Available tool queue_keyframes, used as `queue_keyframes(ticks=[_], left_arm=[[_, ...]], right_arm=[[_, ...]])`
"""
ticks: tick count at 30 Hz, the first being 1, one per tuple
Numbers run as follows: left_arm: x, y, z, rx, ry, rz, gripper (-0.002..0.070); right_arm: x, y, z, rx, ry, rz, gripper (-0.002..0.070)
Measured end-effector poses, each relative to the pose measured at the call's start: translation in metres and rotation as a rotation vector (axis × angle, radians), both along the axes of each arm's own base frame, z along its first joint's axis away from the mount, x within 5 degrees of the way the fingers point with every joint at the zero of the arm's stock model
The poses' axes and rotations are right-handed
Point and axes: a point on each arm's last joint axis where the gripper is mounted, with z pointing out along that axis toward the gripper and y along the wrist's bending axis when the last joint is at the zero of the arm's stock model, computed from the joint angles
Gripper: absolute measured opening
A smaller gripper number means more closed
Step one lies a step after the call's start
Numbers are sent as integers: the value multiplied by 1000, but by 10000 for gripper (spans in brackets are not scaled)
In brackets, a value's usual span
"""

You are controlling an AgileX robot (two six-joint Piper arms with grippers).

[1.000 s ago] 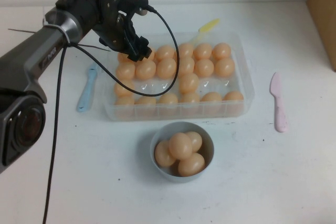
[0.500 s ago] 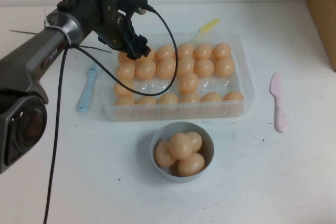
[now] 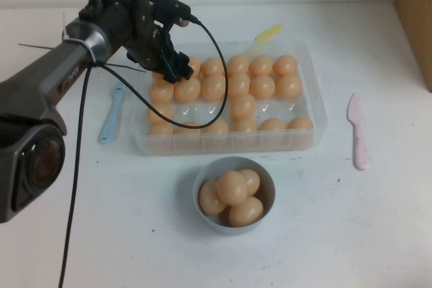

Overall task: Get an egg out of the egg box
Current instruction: Pick up the egg from the plastic box

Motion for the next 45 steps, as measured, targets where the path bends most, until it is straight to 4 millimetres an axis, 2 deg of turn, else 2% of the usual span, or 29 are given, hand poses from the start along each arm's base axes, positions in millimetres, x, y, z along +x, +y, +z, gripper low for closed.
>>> queue_keyframes(ticks=[5, 12, 20, 26, 33, 36, 42, 45], left_arm=[[1, 0, -1, 4, -5, -1, 436], [3, 3, -1, 9, -24, 3, 284], [3, 3, 1, 8, -26, 3, 277], [0, 3, 11, -4, -24, 28, 190], [-5, -4, 23, -3, -37, 19, 172], [-7, -5, 23, 0, -27, 18, 219], [-5, -5, 12, 12, -8, 18, 485], [-3, -5, 8, 13, -12, 17, 526]], right_arm=[[0, 0, 0, 0, 0, 0, -18], [0, 0, 0, 0, 0, 0, -18], [0, 0, 0, 0, 0, 0, -18], [0, 0, 0, 0, 0, 0, -18], [0, 0, 0, 0, 0, 0, -18], [0, 0, 0, 0, 0, 0, -18], [0, 0, 0, 0, 0, 0, -18], [0, 0, 0, 0, 0, 0, -18]])
